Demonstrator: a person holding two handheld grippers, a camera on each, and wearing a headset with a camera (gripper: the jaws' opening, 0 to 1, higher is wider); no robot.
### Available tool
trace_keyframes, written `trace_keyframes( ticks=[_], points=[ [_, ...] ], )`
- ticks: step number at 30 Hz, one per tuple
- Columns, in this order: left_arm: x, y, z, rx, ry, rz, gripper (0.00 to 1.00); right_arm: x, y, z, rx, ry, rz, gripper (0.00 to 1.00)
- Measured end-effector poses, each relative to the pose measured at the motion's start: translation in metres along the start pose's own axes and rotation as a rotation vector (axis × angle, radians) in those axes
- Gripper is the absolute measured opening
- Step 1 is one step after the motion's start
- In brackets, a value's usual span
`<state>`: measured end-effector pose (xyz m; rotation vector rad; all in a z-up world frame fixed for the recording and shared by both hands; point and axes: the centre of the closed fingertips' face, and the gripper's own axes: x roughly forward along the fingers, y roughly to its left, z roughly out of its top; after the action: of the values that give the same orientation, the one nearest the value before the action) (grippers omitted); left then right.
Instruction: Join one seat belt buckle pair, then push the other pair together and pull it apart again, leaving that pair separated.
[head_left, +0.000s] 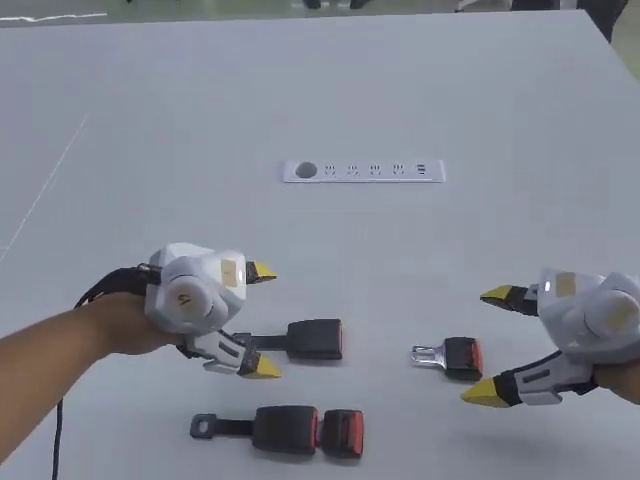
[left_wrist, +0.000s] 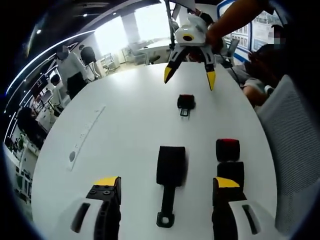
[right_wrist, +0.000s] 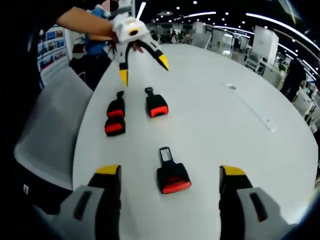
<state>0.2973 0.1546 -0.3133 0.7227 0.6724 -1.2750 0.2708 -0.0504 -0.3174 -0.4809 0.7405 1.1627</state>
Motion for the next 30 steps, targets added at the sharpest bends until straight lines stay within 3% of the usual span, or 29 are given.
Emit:
trace_keyframes(
  ticks=[4,10,13,21,25,26,27,30],
  points=[
    [0.018,-0.002,0.000,-0.002,-0.004,-0.035,0.74,0.013,-0.003,-0.010,0.023,-0.003,0.030,0.82],
    [0.041,0.000,0.000,-0.086,-0.042,-0.072,0.73,0.023,-0.001,-0.018,0.062,-0.010,0.072,0.81],
    [0.048,-0.002,-0.003,-0.098,-0.039,-0.083,0.69,0.025,-0.002,-0.023,0.053,-0.003,0.080,0.79],
    [0.057,-0.011,-0.017,-0.077,0.005,-0.112,0.62,0.030,-0.005,-0.031,0.034,0.009,0.112,0.70],
    [0.059,-0.010,-0.023,-0.059,0.022,-0.104,0.52,0.032,-0.002,-0.035,0.013,0.029,0.132,0.64],
    [0.060,-0.009,-0.018,-0.043,-0.008,-0.109,0.51,0.033,-0.002,-0.033,-0.027,0.015,0.138,0.64],
    [0.060,-0.008,-0.019,-0.055,0.001,-0.108,0.50,0.033,-0.003,-0.035,-0.023,0.028,0.130,0.63],
    [0.062,-0.006,-0.016,-0.061,-0.030,-0.105,0.46,0.033,-0.002,-0.034,-0.048,0.028,0.142,0.56]
  ],
)
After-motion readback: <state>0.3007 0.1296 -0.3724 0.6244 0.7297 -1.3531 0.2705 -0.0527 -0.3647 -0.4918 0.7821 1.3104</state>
